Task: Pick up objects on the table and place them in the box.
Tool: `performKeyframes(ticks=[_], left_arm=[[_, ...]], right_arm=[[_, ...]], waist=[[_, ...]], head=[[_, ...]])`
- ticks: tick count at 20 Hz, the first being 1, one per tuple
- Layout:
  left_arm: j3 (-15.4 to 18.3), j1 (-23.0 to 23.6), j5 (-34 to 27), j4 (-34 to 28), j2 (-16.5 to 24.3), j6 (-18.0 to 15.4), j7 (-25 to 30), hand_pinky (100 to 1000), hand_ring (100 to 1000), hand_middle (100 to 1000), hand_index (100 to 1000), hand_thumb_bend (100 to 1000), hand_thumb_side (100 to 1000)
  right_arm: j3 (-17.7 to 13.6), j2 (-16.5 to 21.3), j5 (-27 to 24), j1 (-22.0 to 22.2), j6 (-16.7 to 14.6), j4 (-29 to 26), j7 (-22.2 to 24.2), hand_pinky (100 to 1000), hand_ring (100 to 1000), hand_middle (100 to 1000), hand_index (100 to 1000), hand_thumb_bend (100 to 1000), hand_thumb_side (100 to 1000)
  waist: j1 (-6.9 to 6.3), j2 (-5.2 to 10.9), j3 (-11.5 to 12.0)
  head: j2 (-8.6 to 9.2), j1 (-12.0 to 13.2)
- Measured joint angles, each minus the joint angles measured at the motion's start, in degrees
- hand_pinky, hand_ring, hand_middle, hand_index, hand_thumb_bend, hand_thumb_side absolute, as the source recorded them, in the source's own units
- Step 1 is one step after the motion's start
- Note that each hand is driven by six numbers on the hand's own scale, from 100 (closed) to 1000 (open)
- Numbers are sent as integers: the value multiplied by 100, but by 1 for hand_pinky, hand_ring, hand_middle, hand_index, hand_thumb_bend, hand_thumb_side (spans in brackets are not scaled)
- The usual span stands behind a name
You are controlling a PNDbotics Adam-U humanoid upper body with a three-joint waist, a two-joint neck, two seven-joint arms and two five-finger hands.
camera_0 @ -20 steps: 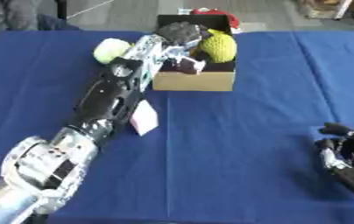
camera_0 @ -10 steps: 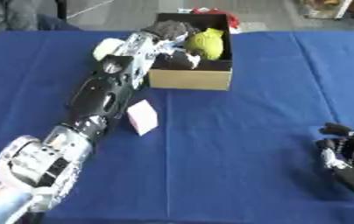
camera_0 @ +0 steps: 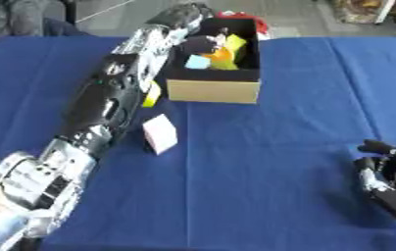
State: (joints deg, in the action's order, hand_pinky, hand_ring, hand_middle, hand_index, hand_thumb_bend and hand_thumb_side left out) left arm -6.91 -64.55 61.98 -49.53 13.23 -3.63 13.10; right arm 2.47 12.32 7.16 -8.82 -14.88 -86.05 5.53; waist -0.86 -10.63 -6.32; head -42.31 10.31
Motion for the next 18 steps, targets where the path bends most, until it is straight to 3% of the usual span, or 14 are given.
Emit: performKeyframes(ticks=[1, 2, 3, 5, 7, 11, 15, 16, 18], left_arm=[[-3, 0, -88, -101, 62, -53, -39, 902, 861, 888, 961, 195, 700], [-18, 1, -182, -224, 138, -119, -53, 902, 861, 888, 961, 195, 700], [-39, 9, -277, -348, 216, -196, -43, 902, 859, 874, 953, 164, 533], [-130, 25, -461, -623, 375, -367, 22, 899, 854, 866, 950, 166, 473], [-282, 73, -651, -910, 549, -546, 123, 893, 847, 854, 941, 236, 390], [-744, 325, -1019, -1508, 1039, -916, 421, 892, 844, 849, 939, 319, 308], [-1184, 751, -1399, -2135, 1620, -1295, 792, 897, 851, 852, 941, 382, 297], [-1273, 889, -1495, -2288, 1777, -1392, 888, 902, 856, 854, 937, 474, 277], [-1463, 1168, -1695, -2556, 2092, -1588, 1084, 902, 857, 853, 935, 493, 284]], right_arm=[[-1, 0, 1, 0, -1, 0, -1, 750, 662, 735, 836, 100, 256], [-1, 0, 1, 0, -2, 0, -2, 750, 662, 735, 836, 100, 256], [-2, 1, 2, 0, -3, 0, -3, 750, 662, 735, 836, 100, 256], [-4, 1, 4, 0, -4, 0, -5, 750, 662, 735, 836, 100, 256], [-8, 3, 6, 2, -8, 0, -10, 750, 662, 735, 836, 100, 257], [-34, 8, 12, 5, -9, 0, -17, 750, 662, 735, 836, 100, 257], [-49, 43, 29, 9, -5, 0, -37, 750, 661, 735, 836, 100, 257], [-55, 56, 32, 9, -7, 0, -40, 750, 662, 735, 836, 100, 257], [-67, 59, 37, 11, -9, 0, -42, 750, 662, 735, 836, 100, 256]], waist=[[0, 0, 0], [0, 0, 1], [0, 0, 3], [0, 0, 8], [0, 0, 17], [-2, 0, 38], [-3, 0, 74], [-3, 0, 75], [-11, 0, 76]], head=[[0, -7], [0, -15], [0, -21], [0, -37], [0, -47], [0, -90], [0, -153], [0, -168], [0, -190]])
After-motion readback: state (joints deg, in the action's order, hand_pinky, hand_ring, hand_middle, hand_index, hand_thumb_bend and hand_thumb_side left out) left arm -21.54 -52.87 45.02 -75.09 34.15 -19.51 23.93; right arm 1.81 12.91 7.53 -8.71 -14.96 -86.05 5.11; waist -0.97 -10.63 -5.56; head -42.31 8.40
